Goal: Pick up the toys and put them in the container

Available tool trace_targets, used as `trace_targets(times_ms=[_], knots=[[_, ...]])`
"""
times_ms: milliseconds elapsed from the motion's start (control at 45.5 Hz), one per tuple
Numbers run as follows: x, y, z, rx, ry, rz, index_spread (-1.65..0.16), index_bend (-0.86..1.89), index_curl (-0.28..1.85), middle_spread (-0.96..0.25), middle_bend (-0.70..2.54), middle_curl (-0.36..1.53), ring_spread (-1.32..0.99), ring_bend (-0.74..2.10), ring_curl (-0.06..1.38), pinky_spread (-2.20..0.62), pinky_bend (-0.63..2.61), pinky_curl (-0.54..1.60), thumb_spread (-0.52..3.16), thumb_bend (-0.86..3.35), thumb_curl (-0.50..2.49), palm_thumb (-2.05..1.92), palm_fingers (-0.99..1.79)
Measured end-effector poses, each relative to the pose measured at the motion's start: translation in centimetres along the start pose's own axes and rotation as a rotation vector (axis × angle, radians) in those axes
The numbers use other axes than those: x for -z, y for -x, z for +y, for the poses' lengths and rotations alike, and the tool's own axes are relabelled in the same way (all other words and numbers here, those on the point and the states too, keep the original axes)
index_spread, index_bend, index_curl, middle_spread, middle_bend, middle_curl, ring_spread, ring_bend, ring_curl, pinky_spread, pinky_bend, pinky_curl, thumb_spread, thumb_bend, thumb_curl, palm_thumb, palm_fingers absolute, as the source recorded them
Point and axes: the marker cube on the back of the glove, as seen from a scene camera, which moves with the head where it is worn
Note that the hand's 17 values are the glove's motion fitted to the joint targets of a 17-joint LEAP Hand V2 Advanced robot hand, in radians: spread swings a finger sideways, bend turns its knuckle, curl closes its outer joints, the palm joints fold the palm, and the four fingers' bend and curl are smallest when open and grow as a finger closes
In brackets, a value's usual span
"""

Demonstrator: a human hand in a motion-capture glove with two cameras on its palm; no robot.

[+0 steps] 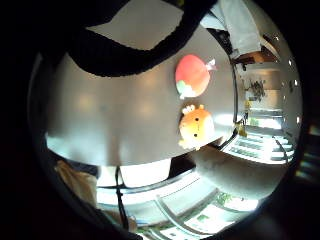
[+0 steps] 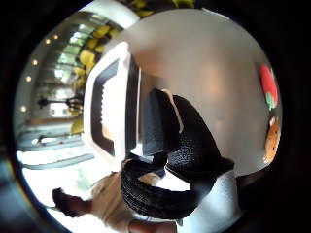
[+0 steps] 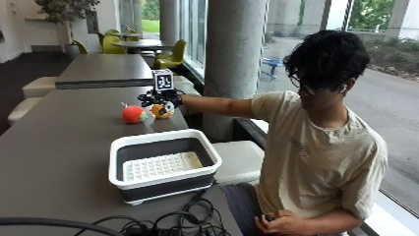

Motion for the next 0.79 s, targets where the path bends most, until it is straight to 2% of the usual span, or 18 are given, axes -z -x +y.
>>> trace_targets(times_ms=[132, 286, 637, 791], knots=[[0.15, -0.18, -0.05, -0.004, -0.014, 0.020, -0.19, 0.22, 0.12, -0.04, 0.06, 0.02, -0.01, 0.08, 0.00, -0.01, 0.77, 0.22, 0.82, -0.03, 0.01, -0.04, -0.21], [-0.04, -0.07, -0.08, 0.007, -0.017, -0.008, -0.24, 0.23, 0.19, -0.06, 0.08, 0.05, -0.01, 0.11, 0.01, -0.01, 0.83, 0.27, 1.11, -0.03, 0.04, -0.05, -0.25], [0.11, 0.07, -0.19, 0.015, -0.035, -0.045, -0.27, 0.19, 0.28, -0.06, 0.09, 0.09, -0.02, 0.12, 0.03, -0.02, 0.84, 0.32, 1.34, -0.04, 0.08, -0.06, -0.27], [0.36, -0.59, -0.48, -0.036, -0.083, -0.029, -0.27, 0.13, 0.28, -0.05, 0.14, 0.11, -0.02, 0.19, 0.06, -0.01, 0.81, 0.32, 1.37, -0.04, 0.10, -0.06, -0.20]])
